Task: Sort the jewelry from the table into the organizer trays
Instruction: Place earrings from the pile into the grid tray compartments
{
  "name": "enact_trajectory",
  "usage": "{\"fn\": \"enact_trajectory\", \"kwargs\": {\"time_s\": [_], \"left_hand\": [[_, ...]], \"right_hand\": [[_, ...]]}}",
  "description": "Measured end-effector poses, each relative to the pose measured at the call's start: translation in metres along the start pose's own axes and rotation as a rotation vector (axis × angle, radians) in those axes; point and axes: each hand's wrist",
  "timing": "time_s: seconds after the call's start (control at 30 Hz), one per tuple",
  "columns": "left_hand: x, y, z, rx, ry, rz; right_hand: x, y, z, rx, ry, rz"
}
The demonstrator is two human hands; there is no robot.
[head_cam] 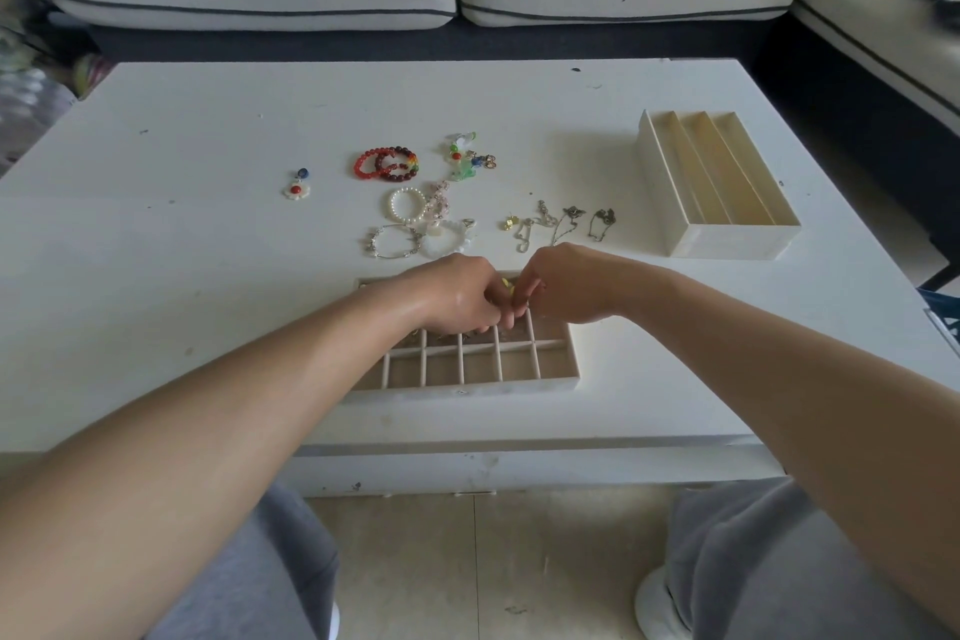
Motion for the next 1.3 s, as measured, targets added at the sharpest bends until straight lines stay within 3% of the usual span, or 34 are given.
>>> {"fn": "enact_trajectory", "kwargs": {"time_s": [0.1, 0.23, 0.5, 0.67, 0.8, 1.0, 1.13, 1.3], "left_hand": [[-0.003, 0.0, -0.002, 0.051, 0.051, -0.055], [-0.016, -0.007, -0.007, 0.063, 0.204, -0.035], [-0.034, -0.033, -0.024, -0.069, 0.281, -0.075], [-0.053, -0.052, -0.034, -0.199, 0.41, -0.112], [-0.057, -0.067, -0.045, -0.256, 0.435, -0.096], [-0.046, -0.068, -0.067, -0.17, 0.399, -0.12], [-0.042, -0.071, -0.076, -0.204, 0.426, -0.155], [-0.043, -0.085, -0.081, -0.211, 0.418, -0.124]], "right_hand": [[0.002, 0.0, 0.001, -0.006, -0.031, -0.002], [-0.003, 0.007, -0.008, 0.049, 0.147, -0.155], [-0.001, 0.012, -0.031, 0.103, 0.282, -0.317], [-0.004, 0.005, -0.05, 0.123, 0.3, -0.315], [0.0, 0.003, -0.07, 0.155, 0.362, -0.289], [0.013, 0.005, -0.101, 0.221, 0.412, -0.309], [0.017, 0.002, -0.117, 0.272, 0.448, -0.282], [0.019, 0.003, -0.126, 0.24, 0.415, -0.228]]}}
Point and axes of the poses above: each hand's wrist, its own z-axis away from the middle knuckle, its own x-axis out of the palm, y = z × x, and after that the axes turned 10 degrees about y, right-handed
